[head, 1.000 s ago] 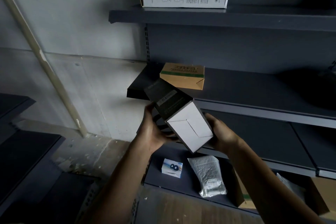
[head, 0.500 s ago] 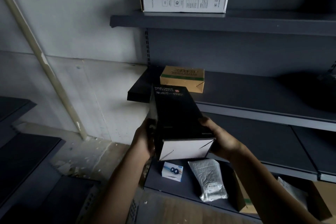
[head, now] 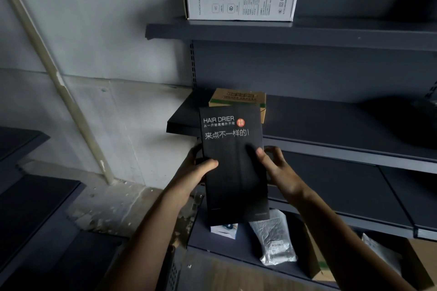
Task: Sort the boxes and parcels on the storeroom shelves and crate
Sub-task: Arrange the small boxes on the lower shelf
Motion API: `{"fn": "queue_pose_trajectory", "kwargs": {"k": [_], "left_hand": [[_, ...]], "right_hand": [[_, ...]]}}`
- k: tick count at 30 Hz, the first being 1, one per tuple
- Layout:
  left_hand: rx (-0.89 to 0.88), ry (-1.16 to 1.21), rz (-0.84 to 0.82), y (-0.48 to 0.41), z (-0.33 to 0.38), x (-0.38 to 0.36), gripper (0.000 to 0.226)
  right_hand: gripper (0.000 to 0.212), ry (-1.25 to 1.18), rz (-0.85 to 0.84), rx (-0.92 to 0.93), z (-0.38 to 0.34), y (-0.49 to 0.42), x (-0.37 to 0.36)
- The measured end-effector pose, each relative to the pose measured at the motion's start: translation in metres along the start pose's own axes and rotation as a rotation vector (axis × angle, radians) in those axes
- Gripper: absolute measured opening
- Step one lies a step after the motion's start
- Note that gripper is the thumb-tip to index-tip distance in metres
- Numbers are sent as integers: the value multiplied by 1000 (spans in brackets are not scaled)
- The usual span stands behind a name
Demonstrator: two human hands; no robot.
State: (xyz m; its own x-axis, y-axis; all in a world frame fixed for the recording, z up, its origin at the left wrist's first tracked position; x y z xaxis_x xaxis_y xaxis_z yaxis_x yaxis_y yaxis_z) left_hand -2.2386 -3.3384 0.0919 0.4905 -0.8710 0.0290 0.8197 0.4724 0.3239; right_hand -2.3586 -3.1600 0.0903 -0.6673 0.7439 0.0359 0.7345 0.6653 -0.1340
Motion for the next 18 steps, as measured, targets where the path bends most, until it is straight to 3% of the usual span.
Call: {"fn": "queue_pose_trajectory", "kwargs": {"k": [2, 7, 12, 18], "left_hand": [[-21, -43, -4, -2, 0, 2, 62], [-140, -253, 37, -5, -3, 3, 84], [-207, -356, 102, -3, -5, 3, 86], [-161, -275, 152, -5, -16, -2, 83]], "right_hand": [[46, -41, -20, 30, 3, -2, 0], [63, 7, -135, 149, 10, -2, 2], [78, 93, -167, 155, 19, -2, 6], [81, 97, -215, 173, 25, -4, 12]]}}
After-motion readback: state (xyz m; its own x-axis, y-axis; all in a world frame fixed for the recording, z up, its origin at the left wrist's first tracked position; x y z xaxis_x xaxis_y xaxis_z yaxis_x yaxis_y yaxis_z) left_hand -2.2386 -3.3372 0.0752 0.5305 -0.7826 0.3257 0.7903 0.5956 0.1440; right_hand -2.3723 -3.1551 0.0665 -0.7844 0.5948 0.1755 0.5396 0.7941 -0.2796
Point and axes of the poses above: each hand's wrist, its own y-axis away from the middle knuckle, its own x-axis out of the back of the hand, z = x × y, the point moved 2 cm from there along -y, towards the middle knuckle, and after that the axes turned 12 degrees about x, right-handed, at the moved point
